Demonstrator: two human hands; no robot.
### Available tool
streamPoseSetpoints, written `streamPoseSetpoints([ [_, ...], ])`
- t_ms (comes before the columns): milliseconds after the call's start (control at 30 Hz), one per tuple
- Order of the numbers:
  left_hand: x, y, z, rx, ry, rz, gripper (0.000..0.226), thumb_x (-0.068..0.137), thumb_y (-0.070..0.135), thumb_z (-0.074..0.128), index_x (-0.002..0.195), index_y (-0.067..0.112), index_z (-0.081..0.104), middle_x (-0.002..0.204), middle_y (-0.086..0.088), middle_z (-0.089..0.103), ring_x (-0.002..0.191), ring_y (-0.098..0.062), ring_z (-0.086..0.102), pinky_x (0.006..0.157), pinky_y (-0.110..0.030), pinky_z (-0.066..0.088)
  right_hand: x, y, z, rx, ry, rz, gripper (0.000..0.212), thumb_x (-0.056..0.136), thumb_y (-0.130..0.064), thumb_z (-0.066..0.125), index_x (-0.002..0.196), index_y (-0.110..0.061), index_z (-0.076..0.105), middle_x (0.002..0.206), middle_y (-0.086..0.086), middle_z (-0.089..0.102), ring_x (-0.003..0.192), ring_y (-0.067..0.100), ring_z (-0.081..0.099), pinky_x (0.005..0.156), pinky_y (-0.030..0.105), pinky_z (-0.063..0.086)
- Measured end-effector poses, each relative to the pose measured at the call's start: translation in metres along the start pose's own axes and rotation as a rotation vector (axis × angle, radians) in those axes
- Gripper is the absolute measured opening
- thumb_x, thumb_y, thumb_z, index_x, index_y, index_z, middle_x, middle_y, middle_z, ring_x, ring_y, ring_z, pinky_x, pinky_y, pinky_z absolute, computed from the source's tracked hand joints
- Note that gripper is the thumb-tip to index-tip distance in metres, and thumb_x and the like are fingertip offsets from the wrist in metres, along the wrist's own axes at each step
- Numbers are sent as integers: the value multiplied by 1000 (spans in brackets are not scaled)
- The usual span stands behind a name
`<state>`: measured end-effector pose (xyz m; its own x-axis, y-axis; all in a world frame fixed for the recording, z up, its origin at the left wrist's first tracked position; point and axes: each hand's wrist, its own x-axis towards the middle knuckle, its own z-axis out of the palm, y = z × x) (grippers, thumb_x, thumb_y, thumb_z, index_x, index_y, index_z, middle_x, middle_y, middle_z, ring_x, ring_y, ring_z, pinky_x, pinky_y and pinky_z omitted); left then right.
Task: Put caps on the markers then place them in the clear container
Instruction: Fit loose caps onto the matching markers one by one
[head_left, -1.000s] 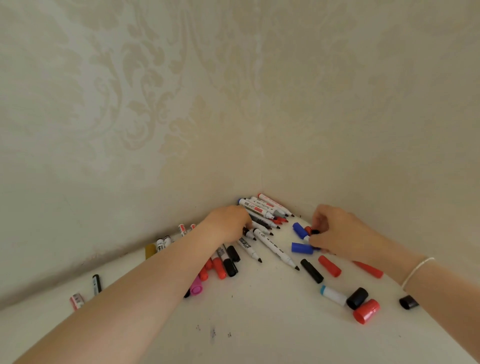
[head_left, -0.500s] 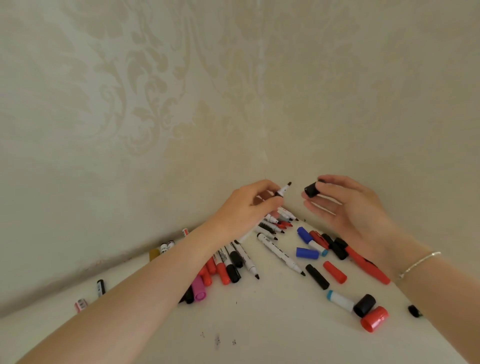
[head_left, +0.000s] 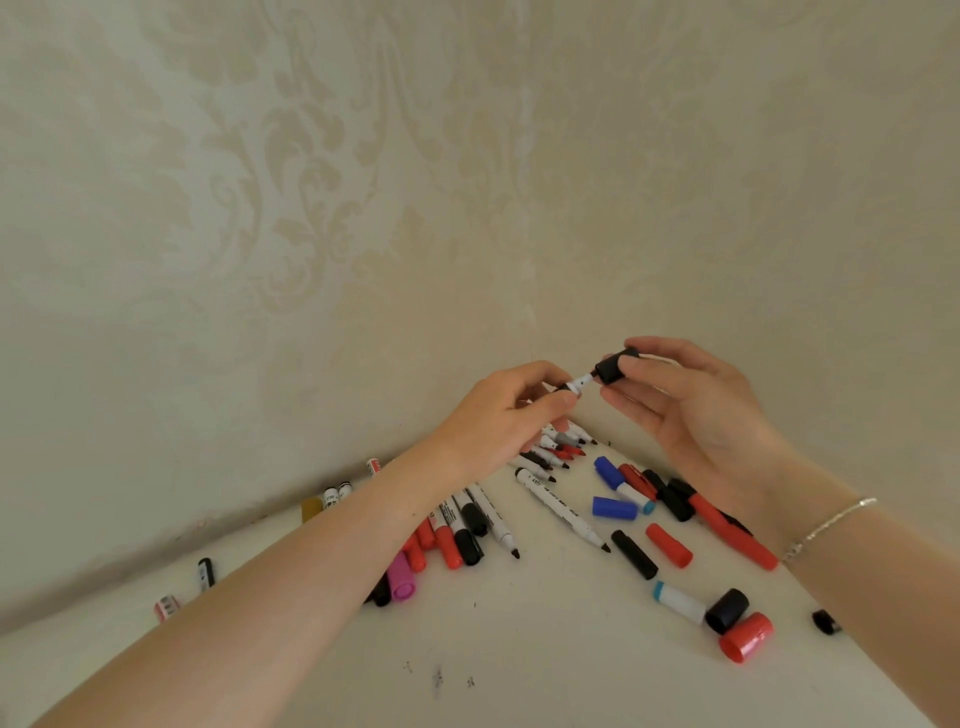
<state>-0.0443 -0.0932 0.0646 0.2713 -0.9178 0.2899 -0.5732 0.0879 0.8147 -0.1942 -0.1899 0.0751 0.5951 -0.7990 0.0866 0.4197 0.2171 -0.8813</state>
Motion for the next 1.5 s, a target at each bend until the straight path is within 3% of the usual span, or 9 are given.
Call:
streamPoseSetpoints([
  [400, -4, -8, -6, 40, 52, 4, 15, 98, 25, 51, 103, 14, 60, 71, 3, 63, 42, -4, 41, 43, -14, 31, 5, -2, -2, -337, 43, -64, 28, 84, 2, 63, 107, -14, 68, 91, 9, 69, 79, 21, 69, 74, 29, 53],
  [500, -4, -7, -7, 53, 47, 8, 15, 98, 24, 51, 103, 14, 60, 70, 4, 62, 42, -3, 41, 43, -13, 31, 7, 0, -3, -423, 6, -70, 23, 80, 2, 68, 100, -10, 68, 88, 8, 72, 76, 18, 66, 72, 29, 49],
  [600, -4, -6, -6, 64, 39, 9, 15, 98, 23, 51, 104, 13, 60, 71, 3, 62, 43, -4, 42, 44, -14, 32, 7, 1, -1, -421, -49, -78, 19, 83, 3, 64, 92, -11, 71, 90, 9, 72, 76, 16, 65, 75, 27, 50],
  [800, -6, -6, -6, 115, 10, 12, 16, 98, 26, 51, 107, 17, 60, 74, 4, 64, 47, -3, 46, 46, -14, 37, 8, 1, 0, -412, -89, -103, 22, 86, 2, 61, 97, -13, 72, 92, 8, 73, 78, 15, 65, 79, 27, 52],
  [1133, -9, -7, -3, 132, -18, -5, 17, 99, 33, 48, 110, 26, 59, 72, 3, 65, 47, -5, 47, 47, -16, 39, 13, 1, 0, -493, -75, -109, 20, 80, 2, 68, 96, -10, 68, 85, 6, 73, 73, 14, 65, 70, 26, 48],
  [1233, -7, -4, -1, 167, -11, 6, 18, 98, 32, 50, 109, 24, 61, 71, 2, 66, 47, -5, 48, 52, -24, 39, 12, 3, 3, -518, -109, -87, 21, 79, 3, 68, 95, -11, 68, 86, 7, 73, 73, 13, 65, 71, 25, 48],
  [1300, -7, -4, -1, 209, 3, 11, 18, 98, 33, 51, 104, 22, 63, 71, 1, 68, 58, -18, 58, 61, -36, 45, 13, 2, 3, -540, -129, -79, 19, 78, 3, 69, 92, -11, 68, 83, 6, 73, 69, 12, 66, 70, 24, 49],
  [1367, -7, -5, -1, 257, 12, 22, 20, 97, 34, 51, 99, 20, 65, 69, 4, 66, 63, -19, 59, 62, -30, 46, 13, 1, 3, -533, -166, -59, 18, 78, 4, 70, 90, -10, 69, 80, 6, 73, 66, 11, 68, 68, 23, 49],
  [1500, -7, -9, -1, 287, 45, 82, 26, 97, 32, 52, 99, 11, 67, 68, 4, 62, 56, -4, 50, 53, -14, 37, 15, -1, 5, -579, -200, -48, 17, 78, 3, 70, 88, -10, 69, 78, 6, 74, 66, 13, 69, 72, 25, 53],
])
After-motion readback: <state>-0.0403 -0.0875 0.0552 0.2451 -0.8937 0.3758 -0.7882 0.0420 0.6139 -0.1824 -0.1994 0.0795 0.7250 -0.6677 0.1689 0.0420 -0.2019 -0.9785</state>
